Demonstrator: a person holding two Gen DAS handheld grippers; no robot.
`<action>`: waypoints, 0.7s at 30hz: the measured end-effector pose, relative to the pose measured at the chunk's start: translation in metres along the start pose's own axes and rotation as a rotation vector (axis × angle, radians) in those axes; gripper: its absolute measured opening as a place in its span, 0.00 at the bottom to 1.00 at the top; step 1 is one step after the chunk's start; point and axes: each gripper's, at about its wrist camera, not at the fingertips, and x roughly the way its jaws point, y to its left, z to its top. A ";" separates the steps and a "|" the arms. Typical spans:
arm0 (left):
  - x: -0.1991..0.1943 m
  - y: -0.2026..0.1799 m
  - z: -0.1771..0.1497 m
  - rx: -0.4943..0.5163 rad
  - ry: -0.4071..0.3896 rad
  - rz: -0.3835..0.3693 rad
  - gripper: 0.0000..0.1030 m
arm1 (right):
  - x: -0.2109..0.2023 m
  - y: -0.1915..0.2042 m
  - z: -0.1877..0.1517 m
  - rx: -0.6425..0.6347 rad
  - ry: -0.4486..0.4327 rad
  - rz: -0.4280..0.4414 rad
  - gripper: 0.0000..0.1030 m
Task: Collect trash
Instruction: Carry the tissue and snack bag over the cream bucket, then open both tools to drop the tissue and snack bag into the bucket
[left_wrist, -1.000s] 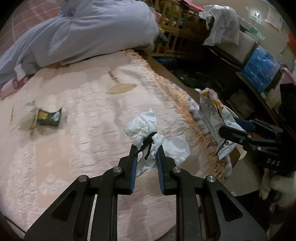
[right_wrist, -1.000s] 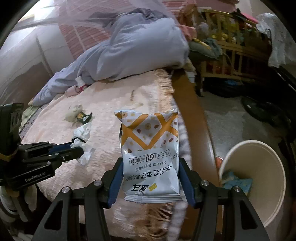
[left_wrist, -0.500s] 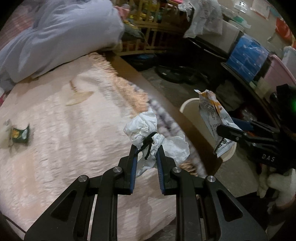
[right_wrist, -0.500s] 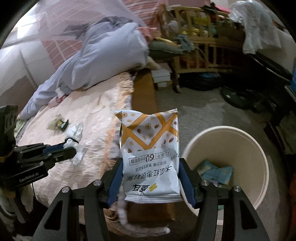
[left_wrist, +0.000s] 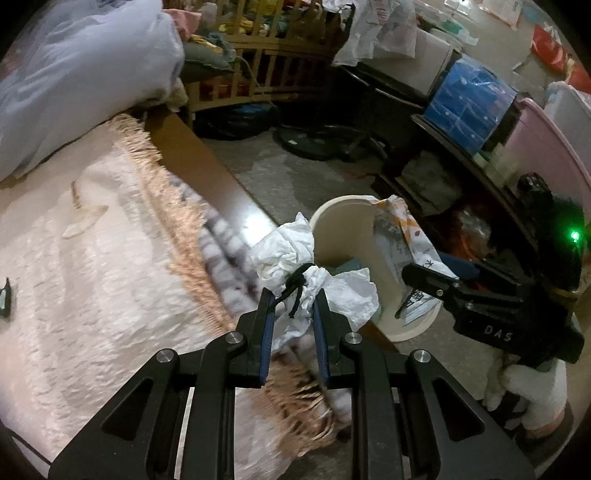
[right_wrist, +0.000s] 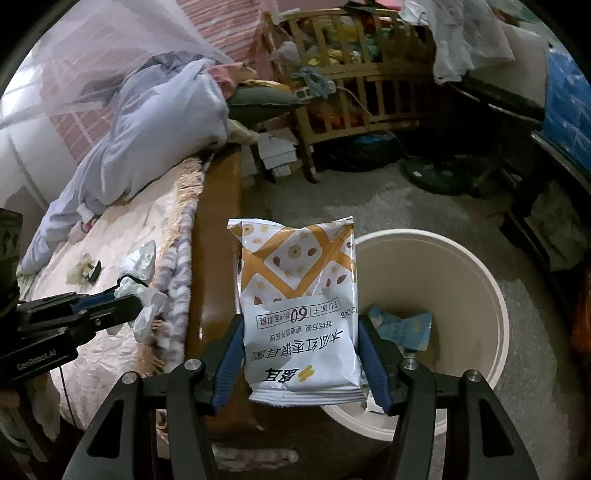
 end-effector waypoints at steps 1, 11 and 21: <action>0.003 -0.003 0.001 0.004 0.004 -0.005 0.17 | 0.000 -0.003 -0.001 0.006 0.000 -0.004 0.55; 0.026 -0.026 0.015 0.019 0.031 -0.056 0.17 | 0.001 -0.028 -0.002 0.061 0.004 -0.047 0.55; 0.049 -0.037 0.028 -0.008 0.050 -0.105 0.19 | -0.001 -0.050 -0.001 0.119 -0.010 -0.098 0.64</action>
